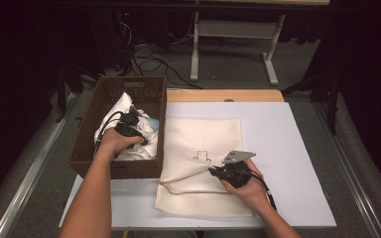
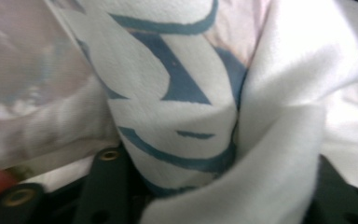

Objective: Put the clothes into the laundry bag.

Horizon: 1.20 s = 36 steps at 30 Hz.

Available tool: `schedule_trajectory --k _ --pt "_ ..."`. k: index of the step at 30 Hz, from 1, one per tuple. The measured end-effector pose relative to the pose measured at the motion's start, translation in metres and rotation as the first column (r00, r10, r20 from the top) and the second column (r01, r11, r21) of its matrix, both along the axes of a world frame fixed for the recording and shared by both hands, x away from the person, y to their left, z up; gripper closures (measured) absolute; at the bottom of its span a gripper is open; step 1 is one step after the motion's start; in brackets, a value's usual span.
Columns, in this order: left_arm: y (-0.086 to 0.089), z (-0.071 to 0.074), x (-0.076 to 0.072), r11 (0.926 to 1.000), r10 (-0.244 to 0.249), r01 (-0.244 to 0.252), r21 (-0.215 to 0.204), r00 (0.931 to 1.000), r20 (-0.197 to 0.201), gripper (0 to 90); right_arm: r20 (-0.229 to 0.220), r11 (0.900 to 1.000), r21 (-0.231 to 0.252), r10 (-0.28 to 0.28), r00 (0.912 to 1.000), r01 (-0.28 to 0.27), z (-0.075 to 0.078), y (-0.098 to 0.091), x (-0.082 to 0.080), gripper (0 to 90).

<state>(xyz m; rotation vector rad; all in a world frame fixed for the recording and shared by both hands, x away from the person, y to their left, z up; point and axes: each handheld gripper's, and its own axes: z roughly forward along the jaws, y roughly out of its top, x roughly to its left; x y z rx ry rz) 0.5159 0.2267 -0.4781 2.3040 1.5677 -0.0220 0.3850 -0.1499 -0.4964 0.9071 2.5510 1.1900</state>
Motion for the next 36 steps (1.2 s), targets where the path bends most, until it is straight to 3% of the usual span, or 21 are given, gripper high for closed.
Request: schedule_trajectory --k 2,3,4,5,6,7,8,9,10,11,12,14,16,18,20,22,25,26,28,32,36 --pt "0.0 0.003 0.0 1.0 0.006 -0.006 0.003 1.0 0.003 59.6 -0.005 1.0 0.001 0.006 1.0 -0.006 -0.001 0.0 0.0 86.7" --pt "0.004 0.006 -0.001 0.9996 0.019 -0.019 -0.019 0.9997 0.013 59.6 -0.005 1.0 0.001 0.006 1.0 -0.006 -0.001 0.0 0.0 86.7" --pt "0.01 0.009 -0.001 0.9965 0.049 -0.046 -0.07 0.9982 0.035 60.6 -0.007 0.9999 0.007 0.008 0.9999 -0.008 -0.001 -0.001 0.001 86.7" --pt "0.019 0.014 -0.002 0.9864 0.109 -0.099 -0.132 0.9915 0.072 60.6 -0.007 0.9999 0.007 0.008 0.9999 -0.008 -0.001 -0.001 0.001 86.7" --pt "0.026 0.017 -0.003 0.9733 0.186 -0.167 -0.158 0.9761 0.113 60.4 -0.01 0.9999 0.011 0.006 0.9999 -0.006 -0.001 -0.002 0.001 86.8" --pt "0.031 0.02 -0.003 0.967 0.238 -0.221 -0.126 0.9614 0.138 59.4 -0.006 0.9999 0.01 0.009 0.9999 -0.009 -0.001 -0.002 0.002 86.7" --pt "0.031 0.015 0.0 0.965 0.262 -0.261 -0.026 0.9578 0.118 52.6 -0.006 0.9999 0.01 0.008 0.9999 -0.008 -0.001 -0.002 0.001 86.7" --pt "0.031 0.015 0.0 0.965 0.262 -0.261 -0.026 0.9578 0.118 43.6 -0.006 0.9999 0.01 0.008 0.9999 -0.008 -0.001 -0.002 0.001 86.7" --pt "0.028 0.009 0.002 0.9645 0.263 -0.264 -0.001 0.9613 0.082 43.6 -0.003 0.9999 0.009 0.011 0.9999 -0.011 -0.001 -0.002 0.001 86.8" --pt "0.024 0.004 0.004 0.9667 0.252 -0.254 0.034 0.9662 0.056 31.0 -0.003 0.9999 0.007 0.011 0.9999 -0.011 -0.001 -0.003 0.001 86.7" --pt "0.02 0.002 0.005 0.968 0.24 -0.243 0.064 0.9695 0.051 21.9 -0.004 0.9999 0.006 0.012 0.9999 -0.012 -0.001 -0.003 0.001 86.7" --pt "0.017 0.001 0.007 0.9632 0.244 -0.248 0.104 0.9685 0.051 12.8 -0.003 0.9999 0.005 0.012 0.9999 -0.012 -0.002 -0.003 0.001 86.7" --pt "0.018 -0.003 0.008 0.9625 0.252 -0.254 0.094 0.9671 0.033 6.6 -0.005 0.9999 0.002 0.013 0.9999 -0.013 -0.002 -0.002 0.001 86.6" --pt "0.016 -0.004 0.008 0.9671 0.218 -0.221 0.126 0.9753 0.035 5.7 -0.004 1.0 0.002 0.009 1.0 -0.009 -0.002 -0.002 0.0 86.6" --pt "0.016 -0.006 0.009 0.9718 0.204 -0.206 0.114 0.9785 0.03 5.8 -0.007 1.0 0.001 0.006 1.0 -0.006 -0.002 -0.001 0.0 86.6" --pt "0.017 -0.007 0.009 0.9759 0.199 -0.199 0.088 0.9799 0.018 7.8 -0.003 0.9999 -0.002 0.011 0.9999 -0.011 -0.002 -0.001 0.0 86.6" --pt "0.019 -0.007 0.009 0.9756 0.216 -0.215 0.043 0.9765 -0.005 12.3 -0.006 0.9999 -0.001 0.013 0.9999 -0.013 -0.002 -0.002 -0.001 86.5" --pt "0.021 -0.006 0.009 0.9755 0.219 -0.219 0.018 0.9755 -0.013 18.9 -0.006 0.9999 0.003 0.012 0.9999 -0.012 -0.002 -0.002 -0.001 86.5" --pt "0.021 -0.006 0.009 0.975 0.222 -0.221 0.016 0.9751 -0.012 24.8 -0.006 0.9999 0.003 0.013 0.9999 -0.013 -0.003 -0.002 -0.001 86.5" --pt "0.021 -0.003 0.007 0.9797 0.2 -0.2 0.011 0.9798 0.0 56.9 -0.009 0.9999 -0.003 0.014 0.9999 -0.014 -0.003 -0.001 -0.001 86.5" --pt "0.019 0.001 0.006 0.9827 0.185 -0.185 0.012 0.9827 0.002 62.2 0.002 0.9999 0.001 0.015 0.9999 -0.015 -0.002 -0.001 -0.001 86.6"
